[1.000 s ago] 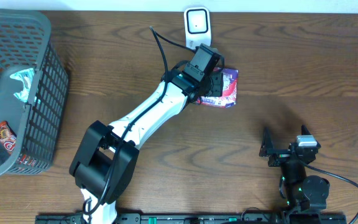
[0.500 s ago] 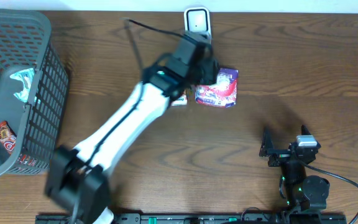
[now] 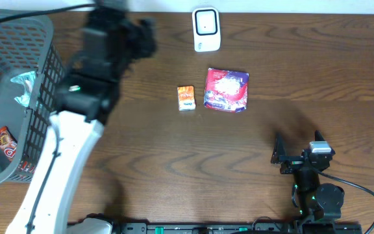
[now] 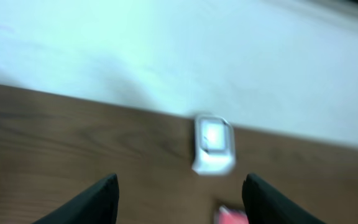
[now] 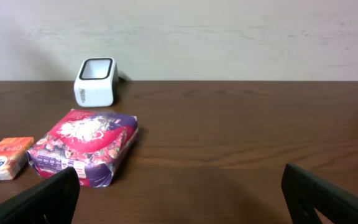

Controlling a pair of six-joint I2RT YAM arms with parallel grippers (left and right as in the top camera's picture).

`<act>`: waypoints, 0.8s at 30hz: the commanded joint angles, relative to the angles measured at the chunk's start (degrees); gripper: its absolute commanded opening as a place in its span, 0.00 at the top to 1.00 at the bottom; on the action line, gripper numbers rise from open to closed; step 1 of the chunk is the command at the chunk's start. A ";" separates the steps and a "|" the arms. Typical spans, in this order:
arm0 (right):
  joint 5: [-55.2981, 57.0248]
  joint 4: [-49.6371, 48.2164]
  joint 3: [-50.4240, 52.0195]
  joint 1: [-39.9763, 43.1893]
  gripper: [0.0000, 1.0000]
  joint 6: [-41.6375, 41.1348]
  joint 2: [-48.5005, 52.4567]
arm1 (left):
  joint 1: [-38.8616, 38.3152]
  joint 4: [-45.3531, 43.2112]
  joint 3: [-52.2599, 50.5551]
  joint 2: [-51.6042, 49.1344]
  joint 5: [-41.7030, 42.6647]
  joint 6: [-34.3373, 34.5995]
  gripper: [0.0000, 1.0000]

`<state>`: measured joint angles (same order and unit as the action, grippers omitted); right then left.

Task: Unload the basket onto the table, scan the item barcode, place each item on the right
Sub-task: 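Return the left gripper to the basket and grasp the green wipes pack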

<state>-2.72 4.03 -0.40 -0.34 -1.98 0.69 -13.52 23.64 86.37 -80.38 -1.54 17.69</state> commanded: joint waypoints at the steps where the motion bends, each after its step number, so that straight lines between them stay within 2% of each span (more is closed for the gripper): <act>1: 0.46 0.26 0.04 0.24 0.01 -0.57 -0.37 | 6.23 0.81 0.79 2.71 -2.19 -1.16 0.36; 3: 0.46 0.26 0.04 0.24 0.01 -0.57 -0.37 | 10.05 1.79 0.79 3.43 -2.19 -1.18 0.33; 11: 0.46 0.26 0.04 0.24 0.01 -0.57 -0.37 | 25.38 5.09 0.79 4.22 -2.16 -1.14 0.32; 24: 0.46 0.26 0.04 0.24 0.01 -0.57 -0.37 | 42.73 15.19 0.76 1.79 -4.02 0.57 0.31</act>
<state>-2.72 4.03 -0.40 -0.34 -1.98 0.69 26.26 37.56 86.37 -77.25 -3.75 17.78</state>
